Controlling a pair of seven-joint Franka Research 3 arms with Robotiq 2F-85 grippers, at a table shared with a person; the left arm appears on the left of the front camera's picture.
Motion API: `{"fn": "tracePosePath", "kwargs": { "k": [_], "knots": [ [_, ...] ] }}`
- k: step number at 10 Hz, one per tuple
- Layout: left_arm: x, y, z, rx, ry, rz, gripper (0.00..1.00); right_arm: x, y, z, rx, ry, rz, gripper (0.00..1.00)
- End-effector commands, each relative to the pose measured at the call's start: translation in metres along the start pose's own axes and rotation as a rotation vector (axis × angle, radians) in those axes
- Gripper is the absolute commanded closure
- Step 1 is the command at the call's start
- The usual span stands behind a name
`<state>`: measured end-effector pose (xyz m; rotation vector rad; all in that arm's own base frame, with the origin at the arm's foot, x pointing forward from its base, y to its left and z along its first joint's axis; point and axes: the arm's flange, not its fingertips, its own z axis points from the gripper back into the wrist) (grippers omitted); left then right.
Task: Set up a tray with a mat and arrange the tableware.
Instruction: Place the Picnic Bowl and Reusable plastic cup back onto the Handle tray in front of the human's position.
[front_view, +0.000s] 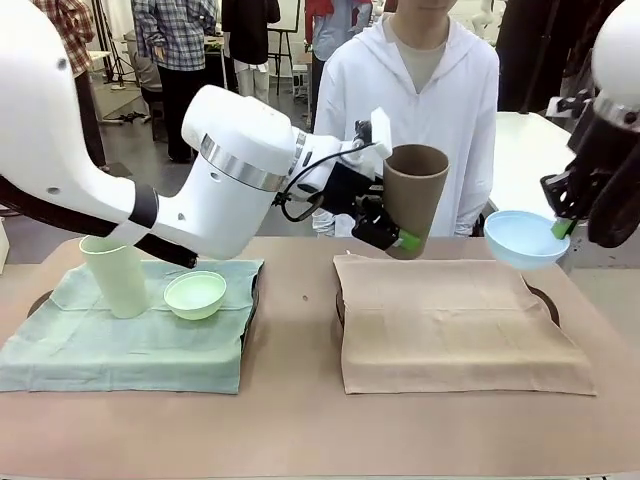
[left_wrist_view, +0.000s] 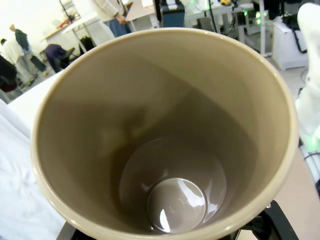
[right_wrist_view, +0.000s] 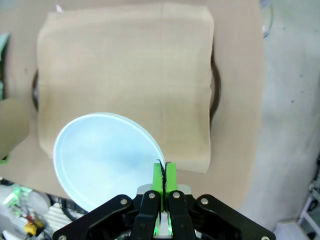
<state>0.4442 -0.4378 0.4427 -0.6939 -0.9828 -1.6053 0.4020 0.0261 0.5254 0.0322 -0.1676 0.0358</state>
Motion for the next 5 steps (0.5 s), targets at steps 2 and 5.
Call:
{"fn": "tracePosePath", "kwargs": {
  "k": [2, 5],
  "knots": [
    [-0.050, 0.020, -0.028, -0.004, -0.057, -0.001, 0.19, 0.044, -0.002, -0.063, -0.002, 0.023, -0.027, 0.98],
    [-0.082, 0.025, -0.056, -0.043, -0.042, 0.012, 0.19, 0.067, -0.002, -0.120, -0.014, 0.031, -0.043, 0.98]
  ]
}}
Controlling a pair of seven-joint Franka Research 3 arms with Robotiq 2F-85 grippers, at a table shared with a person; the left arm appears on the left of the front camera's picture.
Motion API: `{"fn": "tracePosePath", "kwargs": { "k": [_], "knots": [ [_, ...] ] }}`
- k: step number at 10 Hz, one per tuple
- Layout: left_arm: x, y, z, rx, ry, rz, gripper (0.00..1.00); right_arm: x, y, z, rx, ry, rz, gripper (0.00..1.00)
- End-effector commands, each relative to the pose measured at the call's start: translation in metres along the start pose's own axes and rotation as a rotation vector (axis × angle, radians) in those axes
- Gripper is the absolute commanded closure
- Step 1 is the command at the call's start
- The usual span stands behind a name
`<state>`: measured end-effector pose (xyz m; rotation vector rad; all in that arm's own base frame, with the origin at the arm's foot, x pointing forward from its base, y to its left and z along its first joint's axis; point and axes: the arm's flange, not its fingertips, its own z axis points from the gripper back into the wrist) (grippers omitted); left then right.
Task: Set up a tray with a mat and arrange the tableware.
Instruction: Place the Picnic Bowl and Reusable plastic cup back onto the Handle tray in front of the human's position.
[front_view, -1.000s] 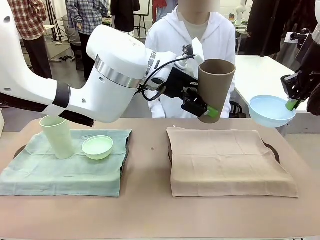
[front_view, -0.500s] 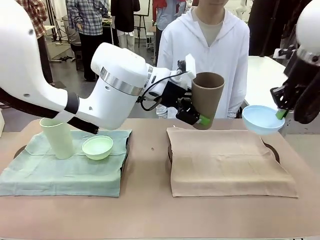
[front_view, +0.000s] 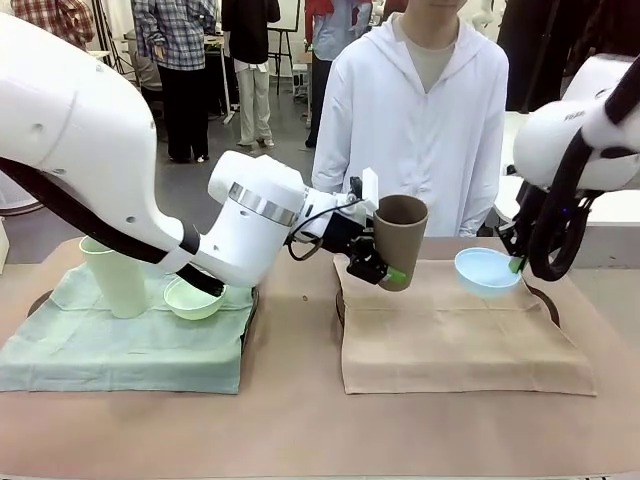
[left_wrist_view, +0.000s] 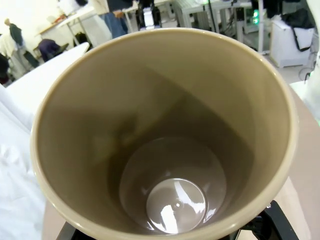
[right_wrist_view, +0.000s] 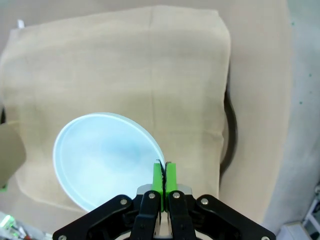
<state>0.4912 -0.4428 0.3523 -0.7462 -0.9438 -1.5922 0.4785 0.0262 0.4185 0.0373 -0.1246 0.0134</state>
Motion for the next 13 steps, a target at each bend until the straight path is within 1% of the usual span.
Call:
{"fn": "tracePosePath", "kwargs": {
  "k": [1, 3, 6, 8, 11, 12, 13],
  "knots": [
    [-0.007, 0.004, -0.015, -0.025, -0.020, -0.027, 0.19, 0.017, 0.007, -0.018, -0.013, -0.003, -0.023, 0.98],
    [-0.023, 0.007, -0.033, -0.037, -0.022, -0.018, 0.19, 0.024, 0.009, -0.041, -0.019, 0.011, -0.028, 0.98],
    [-0.048, 0.014, -0.048, -0.036, -0.038, 0.046, 0.19, 0.029, 0.009, -0.064, -0.024, 0.030, -0.026, 0.98],
    [-0.059, 0.021, -0.053, -0.044, -0.030, 0.067, 0.19, 0.029, 0.008, -0.069, -0.020, 0.039, -0.018, 0.98],
    [-0.061, 0.020, -0.052, -0.073, -0.021, 0.054, 0.19, 0.029, 0.009, -0.071, -0.022, 0.034, -0.013, 0.98],
    [-0.062, 0.018, -0.054, -0.073, -0.022, 0.068, 0.00, 0.027, 0.008, -0.071, -0.024, 0.036, -0.005, 0.72],
    [-0.060, 0.018, -0.054, -0.079, -0.020, 0.070, 0.00, 0.027, 0.009, -0.071, -0.021, 0.033, 0.001, 0.38]
  ]
}}
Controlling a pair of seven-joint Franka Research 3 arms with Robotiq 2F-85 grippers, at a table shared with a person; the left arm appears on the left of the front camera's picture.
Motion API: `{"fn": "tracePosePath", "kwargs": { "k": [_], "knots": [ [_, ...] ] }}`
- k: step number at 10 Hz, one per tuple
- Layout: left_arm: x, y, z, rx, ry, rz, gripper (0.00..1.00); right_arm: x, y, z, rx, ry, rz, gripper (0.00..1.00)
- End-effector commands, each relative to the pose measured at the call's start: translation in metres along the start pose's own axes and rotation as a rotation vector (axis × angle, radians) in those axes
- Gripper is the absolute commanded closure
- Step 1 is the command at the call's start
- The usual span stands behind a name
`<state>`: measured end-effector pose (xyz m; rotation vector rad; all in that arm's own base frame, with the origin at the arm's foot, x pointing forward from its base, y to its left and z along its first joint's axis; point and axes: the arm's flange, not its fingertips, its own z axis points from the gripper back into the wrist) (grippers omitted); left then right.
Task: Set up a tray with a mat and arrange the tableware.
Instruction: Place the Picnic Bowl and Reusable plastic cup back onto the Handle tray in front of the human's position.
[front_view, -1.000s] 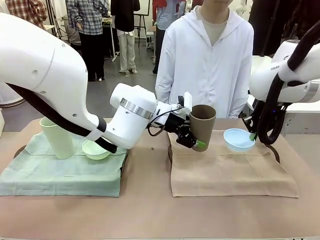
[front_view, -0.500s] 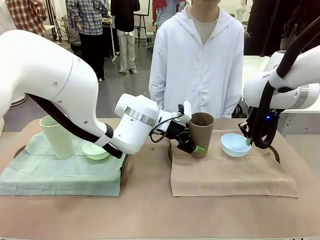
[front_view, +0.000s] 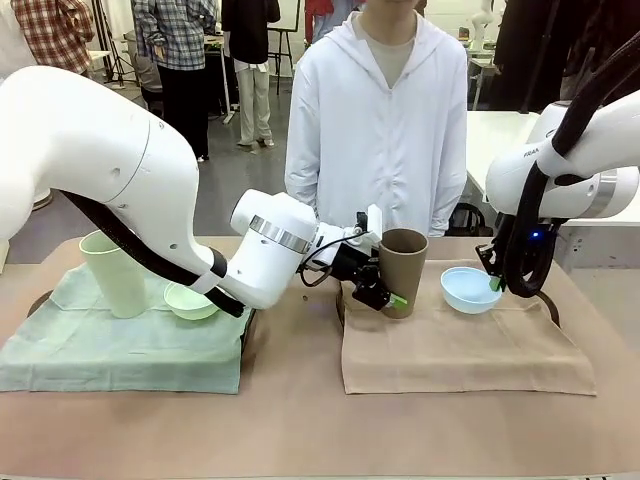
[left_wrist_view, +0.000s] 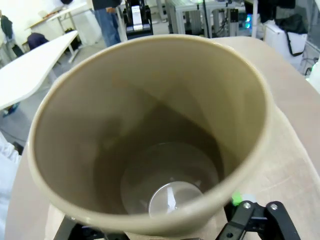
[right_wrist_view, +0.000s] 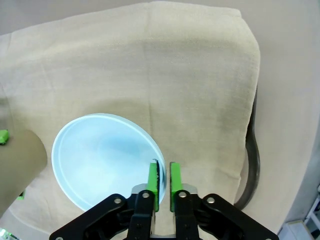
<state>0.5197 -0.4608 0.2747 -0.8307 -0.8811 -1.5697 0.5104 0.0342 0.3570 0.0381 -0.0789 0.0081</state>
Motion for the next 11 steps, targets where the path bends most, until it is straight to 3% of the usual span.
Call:
{"fn": "tracePosePath", "kwargs": {
  "k": [1, 2, 4, 5, 9, 11],
  "knots": [
    [0.006, 0.000, 0.000, -0.018, 0.016, 0.006, 0.00, 0.002, 0.003, -0.004, -0.023, -0.014, 0.008, 0.12],
    [0.007, -0.001, 0.002, -0.035, 0.039, 0.012, 0.00, 0.001, 0.003, -0.001, -0.024, -0.014, 0.008, 0.00],
    [0.004, -0.006, 0.009, -0.046, 0.061, 0.041, 0.00, -0.003, 0.001, 0.006, -0.020, -0.011, 0.012, 0.00],
    [0.002, -0.008, 0.013, -0.048, 0.073, 0.052, 0.00, -0.005, -0.001, 0.008, -0.019, -0.011, 0.016, 0.43],
    [-0.008, -0.012, 0.036, -0.050, 0.127, 0.100, 0.00, -0.012, -0.011, 0.021, 0.014, -0.024, 0.018, 0.04],
    [0.006, -0.029, 0.062, -0.047, 0.197, 0.097, 0.00, -0.025, -0.024, 0.038, 0.033, -0.045, 0.025, 0.00]
  ]
}}
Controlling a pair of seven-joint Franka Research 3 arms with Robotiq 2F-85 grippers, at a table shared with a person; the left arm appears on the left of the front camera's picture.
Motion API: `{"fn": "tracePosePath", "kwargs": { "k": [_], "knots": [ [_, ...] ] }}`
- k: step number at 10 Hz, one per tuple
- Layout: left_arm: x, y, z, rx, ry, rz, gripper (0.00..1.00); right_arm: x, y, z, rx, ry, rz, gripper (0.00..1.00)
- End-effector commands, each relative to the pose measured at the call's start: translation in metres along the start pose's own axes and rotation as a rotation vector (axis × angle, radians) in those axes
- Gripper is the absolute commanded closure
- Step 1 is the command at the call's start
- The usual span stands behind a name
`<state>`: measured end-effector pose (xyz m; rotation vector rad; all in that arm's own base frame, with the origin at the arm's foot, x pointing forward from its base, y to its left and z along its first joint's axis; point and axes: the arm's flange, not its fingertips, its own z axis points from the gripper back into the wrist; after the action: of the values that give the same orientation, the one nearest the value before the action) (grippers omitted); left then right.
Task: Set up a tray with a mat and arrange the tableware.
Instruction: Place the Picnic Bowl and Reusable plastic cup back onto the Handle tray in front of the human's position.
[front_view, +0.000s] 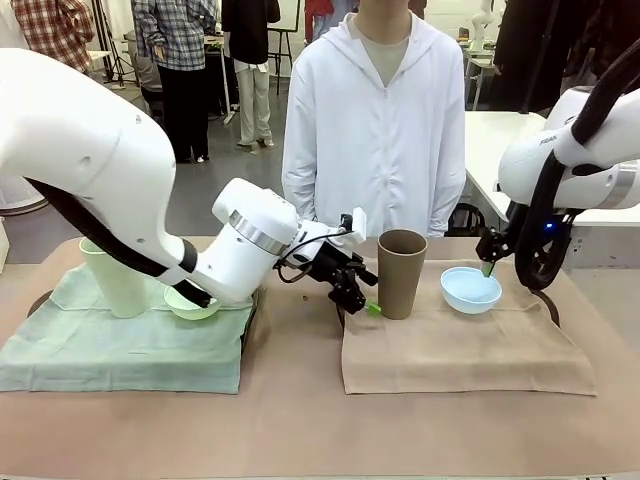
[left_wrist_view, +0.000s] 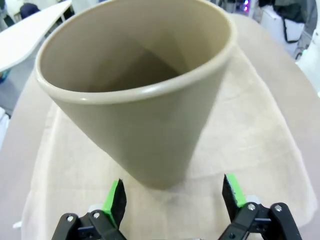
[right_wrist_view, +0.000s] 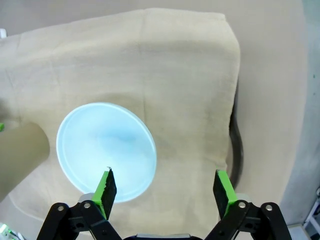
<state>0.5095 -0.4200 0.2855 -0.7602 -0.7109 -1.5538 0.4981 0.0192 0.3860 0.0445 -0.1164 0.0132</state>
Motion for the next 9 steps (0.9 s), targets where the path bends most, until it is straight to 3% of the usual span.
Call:
{"fn": "tracePosePath", "kwargs": {
  "k": [1, 3, 5, 9],
  "knots": [
    [0.016, -0.029, 0.046, 0.015, 0.093, 0.037, 0.00, -0.026, -0.016, 0.024, 0.034, -0.017, 0.029, 0.00],
    [0.047, -0.065, 0.100, 0.053, 0.211, 0.186, 0.00, -0.055, -0.018, 0.063, 0.039, -0.067, 0.080, 0.00],
    [0.079, -0.095, 0.142, 0.136, 0.441, 0.450, 0.00, -0.076, -0.011, 0.096, 0.079, -0.084, 0.154, 0.00],
    [0.114, -0.148, 0.230, 0.309, 0.639, 0.711, 0.00, -0.104, -0.003, 0.131, 0.063, -0.101, 0.191, 0.00]
  ]
}}
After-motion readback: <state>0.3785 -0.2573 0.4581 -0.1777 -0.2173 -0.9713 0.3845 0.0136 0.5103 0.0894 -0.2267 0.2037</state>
